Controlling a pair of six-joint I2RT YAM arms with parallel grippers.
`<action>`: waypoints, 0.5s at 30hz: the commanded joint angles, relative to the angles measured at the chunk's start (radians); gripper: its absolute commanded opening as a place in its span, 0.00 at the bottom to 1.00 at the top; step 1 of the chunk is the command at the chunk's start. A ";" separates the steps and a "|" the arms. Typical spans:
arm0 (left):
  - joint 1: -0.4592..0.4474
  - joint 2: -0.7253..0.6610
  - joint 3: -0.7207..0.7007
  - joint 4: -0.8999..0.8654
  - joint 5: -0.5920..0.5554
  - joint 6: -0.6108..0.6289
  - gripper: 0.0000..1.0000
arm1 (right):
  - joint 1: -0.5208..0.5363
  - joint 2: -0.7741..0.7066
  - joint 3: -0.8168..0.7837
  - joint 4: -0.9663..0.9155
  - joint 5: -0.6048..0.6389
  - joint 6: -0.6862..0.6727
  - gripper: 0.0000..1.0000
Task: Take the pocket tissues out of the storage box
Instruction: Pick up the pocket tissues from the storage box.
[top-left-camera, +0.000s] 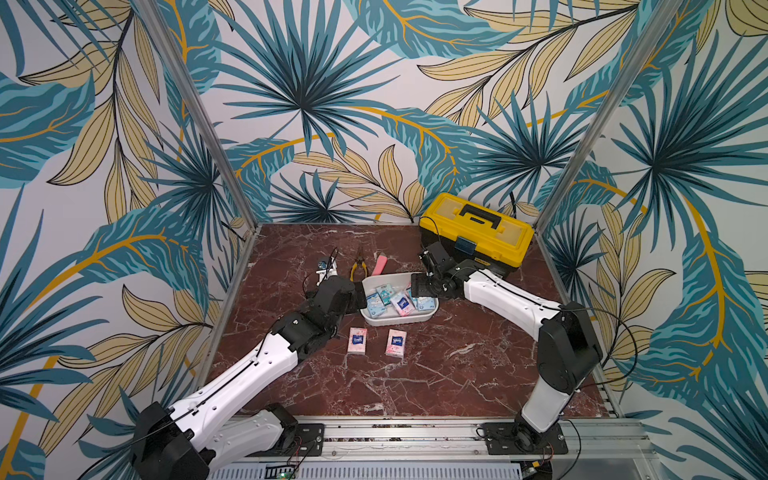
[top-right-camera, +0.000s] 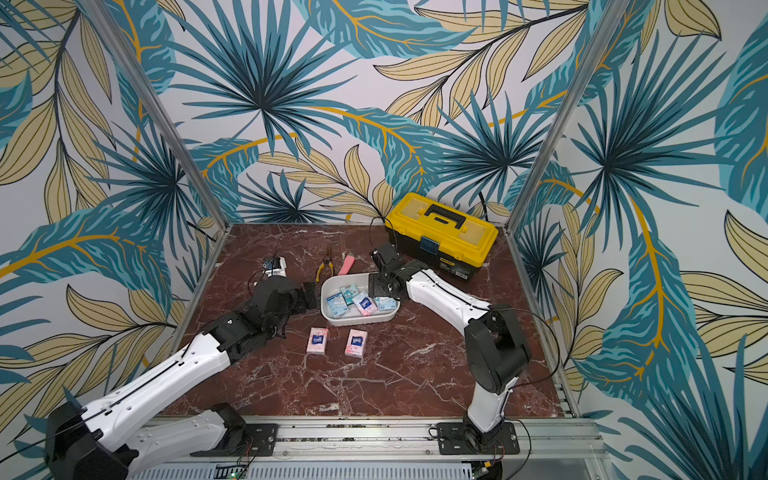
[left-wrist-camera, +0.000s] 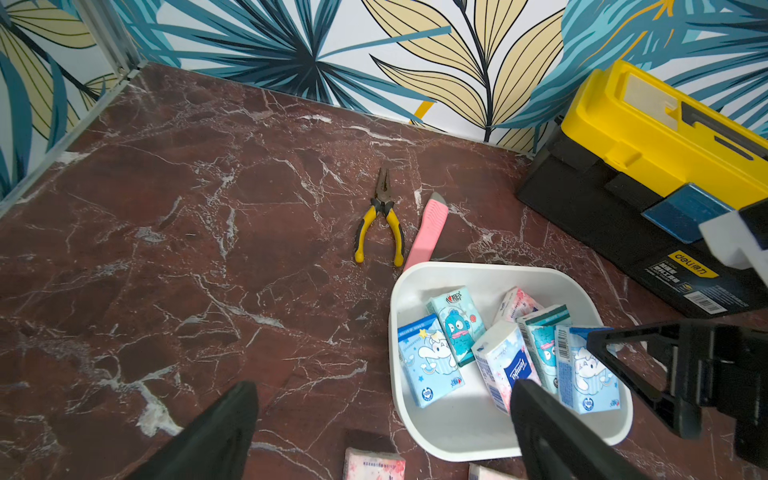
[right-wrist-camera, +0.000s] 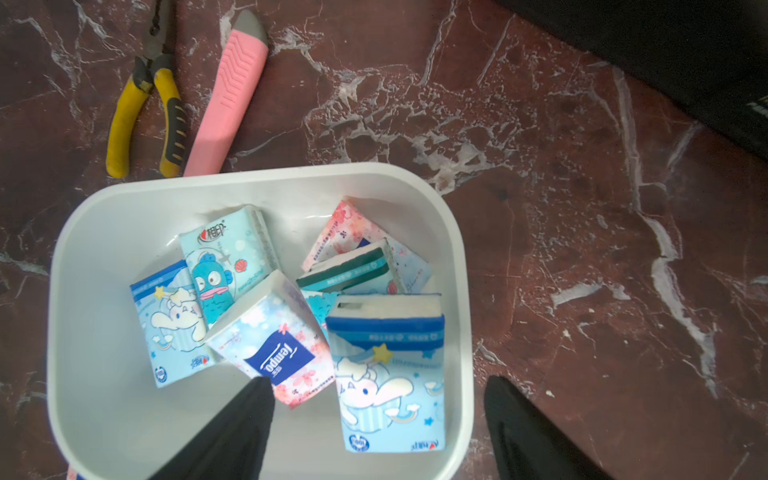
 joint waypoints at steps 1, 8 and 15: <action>0.008 -0.012 -0.024 -0.017 -0.028 0.014 1.00 | 0.005 0.038 0.030 -0.013 0.033 0.018 0.83; 0.014 -0.004 -0.022 -0.017 -0.028 0.015 1.00 | 0.005 0.108 0.055 -0.018 0.030 0.036 0.78; 0.026 0.009 -0.013 -0.021 -0.021 0.014 1.00 | 0.004 0.154 0.059 -0.026 0.040 0.046 0.73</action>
